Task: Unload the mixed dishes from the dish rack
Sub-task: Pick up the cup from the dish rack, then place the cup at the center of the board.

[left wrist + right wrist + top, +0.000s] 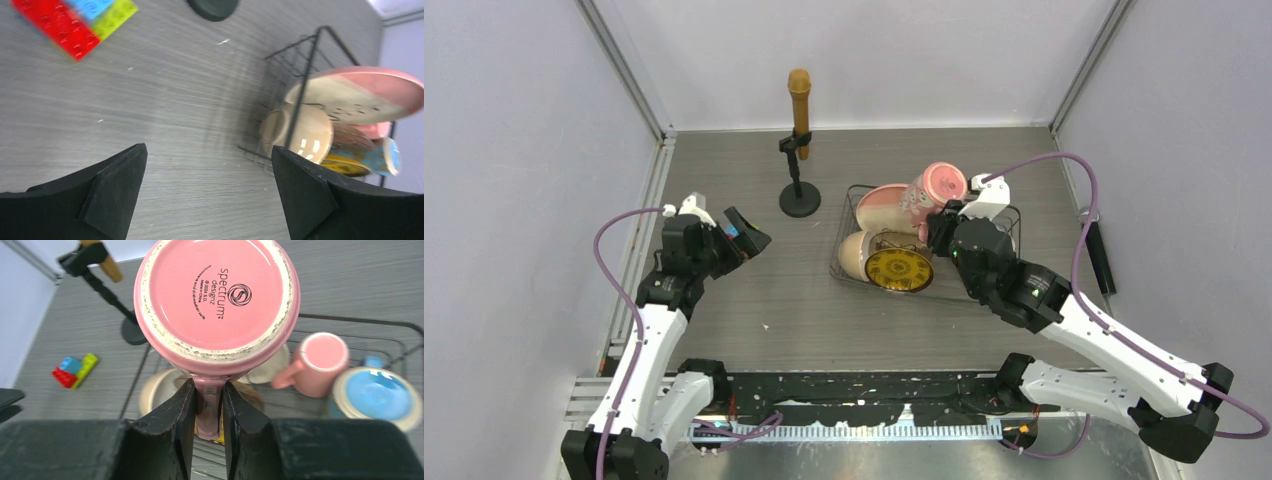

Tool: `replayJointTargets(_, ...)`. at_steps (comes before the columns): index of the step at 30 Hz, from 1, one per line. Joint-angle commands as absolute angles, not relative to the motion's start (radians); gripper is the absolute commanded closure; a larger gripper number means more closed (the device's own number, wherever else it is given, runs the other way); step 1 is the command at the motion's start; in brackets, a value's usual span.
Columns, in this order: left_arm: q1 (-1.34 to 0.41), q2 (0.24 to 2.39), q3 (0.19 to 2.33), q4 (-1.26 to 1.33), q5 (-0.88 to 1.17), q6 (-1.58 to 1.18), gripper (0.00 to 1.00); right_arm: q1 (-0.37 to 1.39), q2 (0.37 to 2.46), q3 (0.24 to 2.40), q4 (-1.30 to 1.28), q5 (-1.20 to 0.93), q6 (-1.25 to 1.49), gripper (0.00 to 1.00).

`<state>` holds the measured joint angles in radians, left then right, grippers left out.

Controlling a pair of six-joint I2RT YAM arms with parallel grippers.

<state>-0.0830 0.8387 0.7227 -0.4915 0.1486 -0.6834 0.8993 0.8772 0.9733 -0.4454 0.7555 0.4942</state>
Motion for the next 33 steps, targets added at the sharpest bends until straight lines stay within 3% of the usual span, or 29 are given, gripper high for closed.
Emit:
replayJointTargets(1, -0.081, 0.791, 0.718, -0.294, 0.394, -0.77, 0.01, 0.9, 0.897, 1.047, -0.123, 0.638, 0.485, 1.0)
replayJointTargets(6, -0.082, 0.767, 0.633, 0.05, 0.604, -0.945, 0.01, 0.9, 0.932, 1.043, 0.011, 0.526, 0.523, 1.0)
replayJointTargets(11, -0.093, 0.773, 0.582, 0.34, 0.684, -1.08, 0.01, 0.9, 0.955, 0.978, 0.237, 0.451, 0.594, 1.0)
replayJointTargets(24, -0.318, 0.876, 0.621, 0.61, 0.564, -1.08, 0.01, 0.9, 1.112, 0.827, 0.842, 0.287, 0.877, 1.0)
replayJointTargets(33, -0.367, 0.948, 0.641, 0.654, 0.561, -1.069, 0.06, 0.9, 1.178, 0.801, 0.979, 0.228, 0.992, 1.0)
